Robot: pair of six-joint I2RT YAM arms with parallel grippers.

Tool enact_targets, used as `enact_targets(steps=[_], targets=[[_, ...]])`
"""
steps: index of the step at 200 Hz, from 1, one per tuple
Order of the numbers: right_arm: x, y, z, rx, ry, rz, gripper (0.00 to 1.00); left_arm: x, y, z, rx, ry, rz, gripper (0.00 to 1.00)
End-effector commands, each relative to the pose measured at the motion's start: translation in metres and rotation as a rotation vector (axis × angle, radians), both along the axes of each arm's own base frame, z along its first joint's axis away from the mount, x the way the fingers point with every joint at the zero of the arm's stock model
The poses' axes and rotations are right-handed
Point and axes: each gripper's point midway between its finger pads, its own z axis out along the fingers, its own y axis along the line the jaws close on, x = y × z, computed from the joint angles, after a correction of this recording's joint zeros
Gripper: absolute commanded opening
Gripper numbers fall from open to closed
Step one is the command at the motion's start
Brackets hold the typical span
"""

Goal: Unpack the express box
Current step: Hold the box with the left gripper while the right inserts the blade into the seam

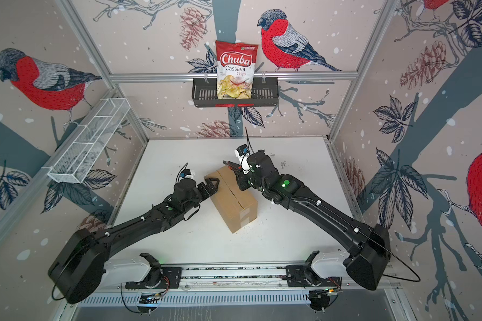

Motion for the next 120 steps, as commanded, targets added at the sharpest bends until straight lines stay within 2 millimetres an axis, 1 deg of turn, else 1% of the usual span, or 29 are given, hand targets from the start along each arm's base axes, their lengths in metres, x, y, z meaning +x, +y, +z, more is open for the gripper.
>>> enact_targets(steps=[1, 43, 59, 120], targets=[[0.000, 0.001, 0.002, -0.032, -0.029, -0.008, 0.00, 0.002, 0.000, -0.002, -0.011, -0.006, 0.007, 0.95], [-0.005, 0.010, -0.007, -0.084, -0.032, 0.008, 0.00, -0.002, 0.002, -0.013, -0.013, 0.012, 0.012, 0.95], [-0.007, 0.015, -0.011, -0.105, -0.036, 0.017, 0.00, -0.002, 0.002, -0.014, -0.016, 0.013, 0.009, 0.95], [-0.005, 0.024, -0.022, -0.160, -0.043, 0.022, 0.00, -0.004, 0.001, -0.013, -0.029, 0.009, 0.004, 0.94]])
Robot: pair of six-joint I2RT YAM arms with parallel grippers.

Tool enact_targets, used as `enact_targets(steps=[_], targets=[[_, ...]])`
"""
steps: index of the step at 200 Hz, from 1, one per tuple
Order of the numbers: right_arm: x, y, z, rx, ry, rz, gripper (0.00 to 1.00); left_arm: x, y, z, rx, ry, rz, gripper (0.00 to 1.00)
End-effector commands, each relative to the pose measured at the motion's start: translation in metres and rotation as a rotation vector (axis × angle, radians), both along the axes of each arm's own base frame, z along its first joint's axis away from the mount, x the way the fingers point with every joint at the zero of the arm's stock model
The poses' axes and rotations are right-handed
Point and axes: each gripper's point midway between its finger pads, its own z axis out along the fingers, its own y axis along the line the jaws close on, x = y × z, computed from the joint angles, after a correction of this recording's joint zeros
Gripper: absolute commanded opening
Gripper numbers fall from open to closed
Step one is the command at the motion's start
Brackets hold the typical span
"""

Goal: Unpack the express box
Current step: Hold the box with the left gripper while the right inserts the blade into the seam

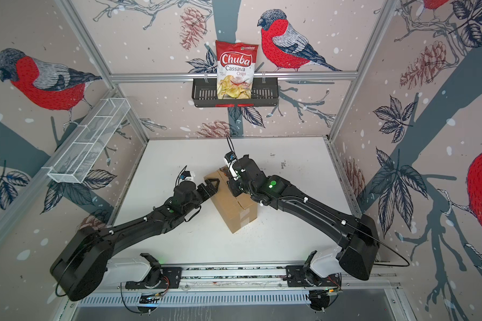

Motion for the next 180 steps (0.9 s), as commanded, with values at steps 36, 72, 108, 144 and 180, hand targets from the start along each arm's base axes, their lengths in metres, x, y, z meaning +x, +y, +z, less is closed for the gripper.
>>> enact_targets(steps=[36, 72, 108, 144, 180], targets=[[0.005, 0.007, 0.004, -0.009, -0.031, -0.005, 0.00, -0.005, 0.002, -0.008, 0.011, 0.022, -0.006, 0.94], [0.005, 0.009, 0.004, -0.006, -0.031, 0.000, 0.00, -0.005, 0.002, -0.008, 0.007, 0.021, -0.009, 0.94], [0.004, 0.012, 0.004, -0.008, -0.031, 0.008, 0.00, -0.004, 0.001, -0.007, 0.004, 0.016, -0.012, 0.94], [0.004, 0.013, 0.000, -0.024, -0.031, 0.014, 0.00, -0.004, 0.000, -0.007, 0.000, 0.016, -0.015, 0.94], [0.006, 0.013, -0.001, -0.042, -0.039, 0.011, 0.00, -0.004, -0.001, -0.006, -0.005, 0.015, -0.017, 0.94]])
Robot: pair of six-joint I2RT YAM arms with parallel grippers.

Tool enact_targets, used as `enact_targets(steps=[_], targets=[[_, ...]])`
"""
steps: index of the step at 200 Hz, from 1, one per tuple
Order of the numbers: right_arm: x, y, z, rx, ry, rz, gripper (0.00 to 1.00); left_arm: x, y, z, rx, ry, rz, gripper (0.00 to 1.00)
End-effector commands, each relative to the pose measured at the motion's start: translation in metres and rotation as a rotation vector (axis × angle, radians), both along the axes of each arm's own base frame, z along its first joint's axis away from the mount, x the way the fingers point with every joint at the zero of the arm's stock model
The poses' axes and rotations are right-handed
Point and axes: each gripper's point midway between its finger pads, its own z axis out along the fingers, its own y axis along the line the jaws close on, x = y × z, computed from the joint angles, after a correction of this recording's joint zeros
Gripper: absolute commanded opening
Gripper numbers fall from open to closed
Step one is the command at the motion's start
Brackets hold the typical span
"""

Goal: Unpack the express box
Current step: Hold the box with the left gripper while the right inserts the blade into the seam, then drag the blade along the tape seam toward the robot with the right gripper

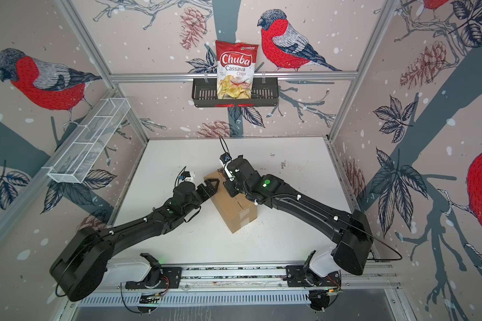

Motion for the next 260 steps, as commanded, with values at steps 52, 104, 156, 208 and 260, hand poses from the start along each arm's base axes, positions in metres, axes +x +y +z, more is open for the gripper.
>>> enact_targets(steps=[52, 104, 156, 208, 260], targets=[[0.003, 0.002, 0.004, -0.020, -0.030, -0.001, 0.00, -0.003, 0.000, -0.006, 0.009, 0.020, -0.010, 0.94], [0.003, 0.004, 0.002, -0.032, -0.030, 0.003, 0.00, -0.003, -0.001, -0.006, 0.007, 0.021, -0.011, 0.93], [0.003, 0.003, 0.001, -0.048, -0.034, -0.005, 0.00, -0.004, 0.001, -0.006, 0.007, 0.019, -0.007, 0.93], [0.002, 0.005, -0.002, -0.070, -0.038, -0.003, 0.00, -0.004, 0.001, -0.005, 0.004, 0.016, -0.006, 0.93], [-0.001, 0.006, -0.007, -0.101, -0.024, -0.002, 0.00, -0.003, 0.001, -0.005, 0.000, 0.016, -0.003, 0.93]])
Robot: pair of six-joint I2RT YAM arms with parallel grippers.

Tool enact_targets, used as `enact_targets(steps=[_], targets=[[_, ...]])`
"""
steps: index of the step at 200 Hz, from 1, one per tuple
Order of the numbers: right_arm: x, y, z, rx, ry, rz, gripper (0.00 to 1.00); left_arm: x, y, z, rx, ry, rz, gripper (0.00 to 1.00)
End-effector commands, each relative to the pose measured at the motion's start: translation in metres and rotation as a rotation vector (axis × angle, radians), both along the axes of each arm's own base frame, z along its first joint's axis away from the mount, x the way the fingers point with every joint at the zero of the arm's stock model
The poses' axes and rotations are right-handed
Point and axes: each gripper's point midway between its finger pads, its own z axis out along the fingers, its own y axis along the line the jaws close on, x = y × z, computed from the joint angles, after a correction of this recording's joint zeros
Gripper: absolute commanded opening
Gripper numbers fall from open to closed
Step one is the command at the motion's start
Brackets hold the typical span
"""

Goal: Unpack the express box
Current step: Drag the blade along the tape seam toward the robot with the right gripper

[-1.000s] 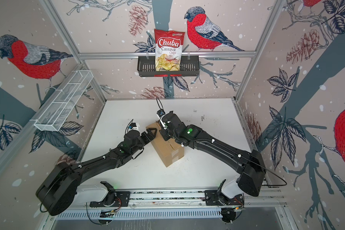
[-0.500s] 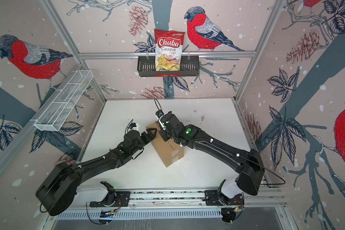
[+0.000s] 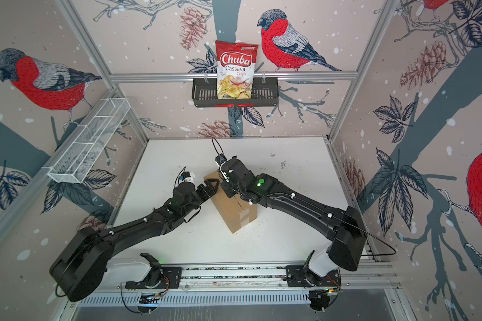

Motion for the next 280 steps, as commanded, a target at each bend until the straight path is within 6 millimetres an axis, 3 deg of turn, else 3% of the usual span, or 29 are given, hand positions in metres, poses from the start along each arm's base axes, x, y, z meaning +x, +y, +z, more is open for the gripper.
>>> enact_targets(steps=[1, 280], targets=[[-0.001, -0.002, -0.003, -0.026, 0.001, -0.007, 0.00, -0.002, 0.001, -0.005, 0.005, 0.017, 0.000, 0.93], [-0.023, -0.020, -0.007, -0.024, 0.044, -0.039, 0.00, 0.002, -0.002, -0.008, -0.003, 0.027, 0.015, 0.93]])
